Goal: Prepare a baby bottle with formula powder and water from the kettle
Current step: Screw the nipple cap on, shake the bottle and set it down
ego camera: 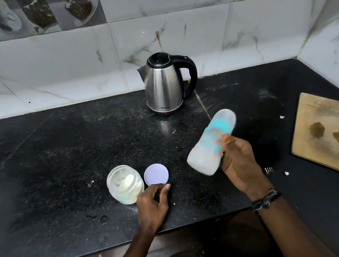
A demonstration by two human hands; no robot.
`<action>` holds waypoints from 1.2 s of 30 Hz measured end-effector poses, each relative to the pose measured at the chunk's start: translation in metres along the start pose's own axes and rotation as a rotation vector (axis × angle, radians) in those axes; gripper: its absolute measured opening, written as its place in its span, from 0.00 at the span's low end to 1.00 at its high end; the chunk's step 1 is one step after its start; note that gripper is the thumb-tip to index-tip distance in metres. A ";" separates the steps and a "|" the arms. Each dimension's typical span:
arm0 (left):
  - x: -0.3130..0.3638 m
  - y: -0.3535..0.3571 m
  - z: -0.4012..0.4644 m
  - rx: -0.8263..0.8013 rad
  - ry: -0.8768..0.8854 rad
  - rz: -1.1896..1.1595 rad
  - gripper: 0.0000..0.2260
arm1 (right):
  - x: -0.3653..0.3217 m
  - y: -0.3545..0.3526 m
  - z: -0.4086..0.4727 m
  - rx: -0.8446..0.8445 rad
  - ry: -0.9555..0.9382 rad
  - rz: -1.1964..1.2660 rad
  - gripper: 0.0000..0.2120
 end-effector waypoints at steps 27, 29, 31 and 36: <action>0.005 -0.001 0.000 -0.001 -0.012 0.023 0.14 | 0.000 -0.006 -0.008 0.009 0.036 0.025 0.34; 0.004 -0.001 0.000 -0.001 -0.018 0.024 0.14 | -0.001 -0.011 -0.006 0.063 0.029 0.092 0.37; 0.004 -0.001 0.000 -0.001 -0.016 0.017 0.14 | 0.001 -0.011 -0.004 0.061 0.073 -0.111 0.42; 0.006 -0.002 0.000 0.004 -0.012 0.012 0.15 | -0.005 -0.014 -0.008 0.036 0.004 0.063 0.32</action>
Point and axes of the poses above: each hand's wrist, its own z-axis towards the middle knuckle, its own y-axis out of the palm, x = y × z, the point moved 9 cm from there along z, towards the middle knuckle, and after that the axes turned 11 degrees about -x, right-handed, at the moved point
